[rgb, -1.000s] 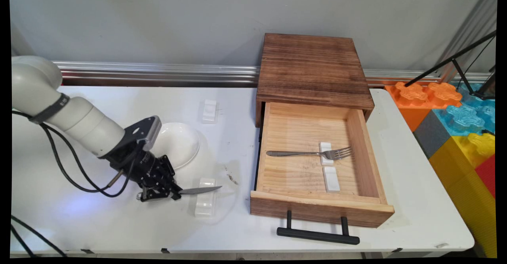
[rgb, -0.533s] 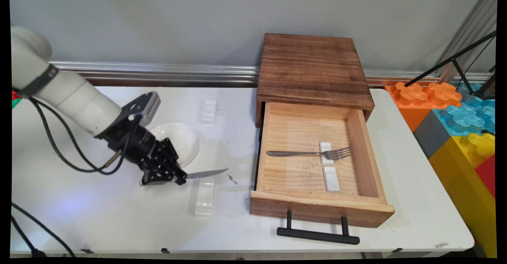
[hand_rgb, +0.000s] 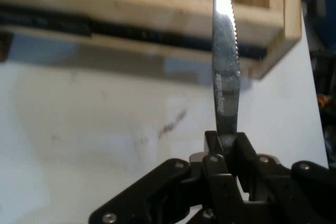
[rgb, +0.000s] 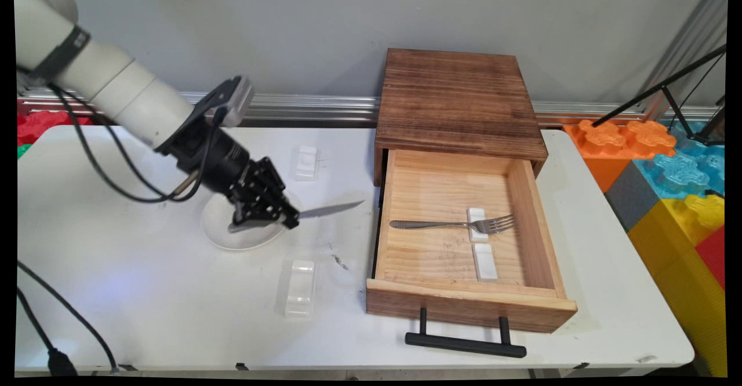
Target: Place the picked object into the drawer
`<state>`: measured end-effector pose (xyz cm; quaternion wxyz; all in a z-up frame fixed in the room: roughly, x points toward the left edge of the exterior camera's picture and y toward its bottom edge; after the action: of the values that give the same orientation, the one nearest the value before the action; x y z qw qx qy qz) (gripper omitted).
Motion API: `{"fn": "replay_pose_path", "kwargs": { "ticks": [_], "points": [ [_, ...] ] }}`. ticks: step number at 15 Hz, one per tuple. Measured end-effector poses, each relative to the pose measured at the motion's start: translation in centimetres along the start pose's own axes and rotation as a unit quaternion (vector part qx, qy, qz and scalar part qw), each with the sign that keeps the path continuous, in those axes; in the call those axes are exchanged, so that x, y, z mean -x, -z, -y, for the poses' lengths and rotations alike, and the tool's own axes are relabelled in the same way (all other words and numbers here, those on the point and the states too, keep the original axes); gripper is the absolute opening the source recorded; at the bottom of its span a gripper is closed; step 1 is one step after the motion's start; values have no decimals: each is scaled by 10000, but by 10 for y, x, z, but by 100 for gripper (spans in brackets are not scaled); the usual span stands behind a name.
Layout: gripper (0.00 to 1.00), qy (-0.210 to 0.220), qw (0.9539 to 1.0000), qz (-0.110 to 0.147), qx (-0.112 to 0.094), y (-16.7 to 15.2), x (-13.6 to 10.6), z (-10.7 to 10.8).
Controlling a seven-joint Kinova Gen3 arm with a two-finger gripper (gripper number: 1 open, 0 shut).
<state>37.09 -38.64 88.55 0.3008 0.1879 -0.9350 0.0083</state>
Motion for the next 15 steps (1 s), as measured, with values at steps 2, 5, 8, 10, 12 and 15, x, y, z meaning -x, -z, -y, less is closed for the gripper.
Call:
{"fn": "replay_pose_path", "kwargs": {
  "ticks": [2, 5, 8, 10, 12, 15],
  "points": [
    [0, -17, 10000, -46, -24, 2, -20, 2],
    [0, -38, 9999, -93, 7, 1, -52, 0],
    [0, -84, 9999, -65, 76, -5, -82, -3],
    [0, -121, 9998, -42, 130, -12, -101, -7],
    [0, -142, 9998, -34, 159, -21, -119, -9],
    [0, -149, 9997, -39, 171, -37, -146, -12]
  ]
}}
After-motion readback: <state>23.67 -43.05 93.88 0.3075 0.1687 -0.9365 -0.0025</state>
